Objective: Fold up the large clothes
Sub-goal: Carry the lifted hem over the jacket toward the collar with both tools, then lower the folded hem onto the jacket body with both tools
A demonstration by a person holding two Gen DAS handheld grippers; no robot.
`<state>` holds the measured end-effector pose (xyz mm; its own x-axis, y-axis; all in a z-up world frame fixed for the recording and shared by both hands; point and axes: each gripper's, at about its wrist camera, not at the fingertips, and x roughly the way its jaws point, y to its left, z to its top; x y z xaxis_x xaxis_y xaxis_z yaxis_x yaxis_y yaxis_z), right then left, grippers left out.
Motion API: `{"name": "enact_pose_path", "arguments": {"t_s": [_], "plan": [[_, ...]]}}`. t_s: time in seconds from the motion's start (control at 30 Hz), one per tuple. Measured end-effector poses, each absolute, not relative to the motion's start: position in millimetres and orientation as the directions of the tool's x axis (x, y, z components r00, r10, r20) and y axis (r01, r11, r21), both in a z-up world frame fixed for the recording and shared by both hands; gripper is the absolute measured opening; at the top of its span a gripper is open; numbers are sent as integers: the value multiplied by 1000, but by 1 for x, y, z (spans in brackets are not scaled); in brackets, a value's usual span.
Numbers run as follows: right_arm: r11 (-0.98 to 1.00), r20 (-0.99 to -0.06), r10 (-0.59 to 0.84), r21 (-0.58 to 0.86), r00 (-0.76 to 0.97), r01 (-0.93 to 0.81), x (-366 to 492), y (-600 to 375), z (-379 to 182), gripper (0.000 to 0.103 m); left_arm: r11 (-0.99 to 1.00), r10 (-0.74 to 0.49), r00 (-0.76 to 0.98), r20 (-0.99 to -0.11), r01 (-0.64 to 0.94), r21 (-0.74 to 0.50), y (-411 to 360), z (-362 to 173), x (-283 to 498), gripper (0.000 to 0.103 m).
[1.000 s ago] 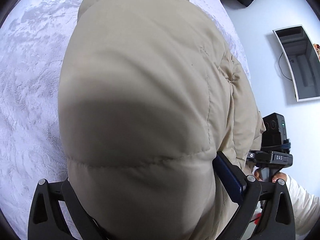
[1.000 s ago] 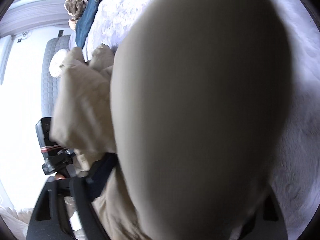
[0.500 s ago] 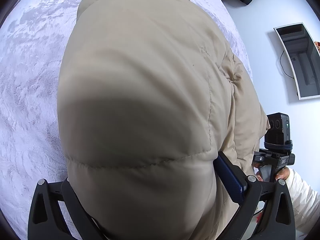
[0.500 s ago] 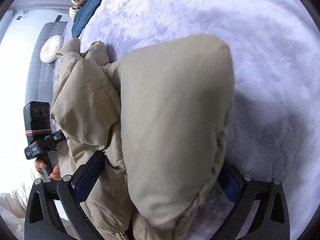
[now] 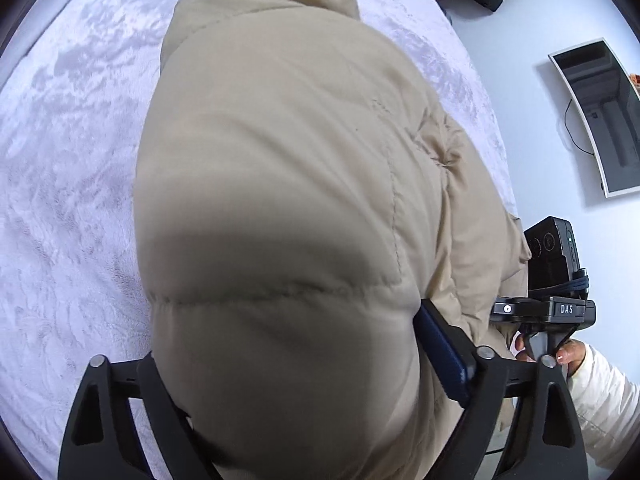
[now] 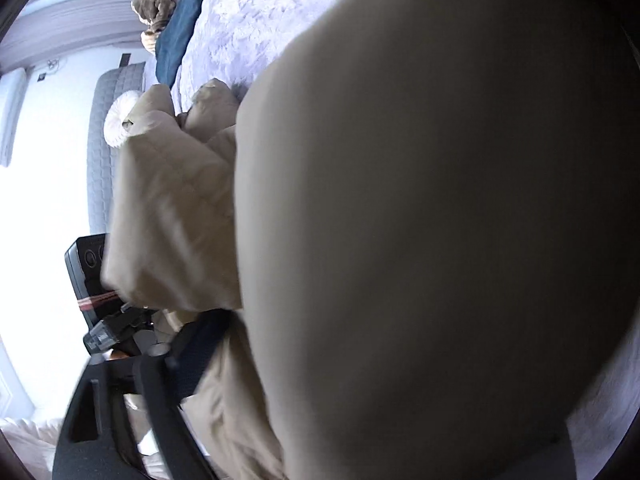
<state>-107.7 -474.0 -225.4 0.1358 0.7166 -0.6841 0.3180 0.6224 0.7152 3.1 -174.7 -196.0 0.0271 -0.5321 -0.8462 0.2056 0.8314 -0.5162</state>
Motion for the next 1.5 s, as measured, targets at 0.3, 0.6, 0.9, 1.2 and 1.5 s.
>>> {"name": "enact_pose_path", "arguments": {"t_s": [0.3, 0.6, 0.9, 1.2, 1.5], "plan": [[601, -645, 735, 762, 206, 243, -99, -453, -173, 54, 817, -559, 128, -819, 253, -518, -143, -143, 14, 86], [630, -650, 714, 759, 261, 166, -49, -390, -147, 55, 827, -550, 199, -811, 264, -496, -48, -122, 70, 86], [665, -684, 680, 727, 262, 170, 29, -286, -180, 54, 889, -454, 237, -859, 193, -416, 46, -161, 146, 86], [759, -800, 566, 599, 197, 253, 16, -286, -192, 60, 914, -404, 224, -887, 147, -379, 62, -204, 157, 90], [898, -919, 260, 343, 295, 275, 19, -277, -105, 65, 913, -407, 222, -886, 135, -385, 63, -207, 157, 92]]}}
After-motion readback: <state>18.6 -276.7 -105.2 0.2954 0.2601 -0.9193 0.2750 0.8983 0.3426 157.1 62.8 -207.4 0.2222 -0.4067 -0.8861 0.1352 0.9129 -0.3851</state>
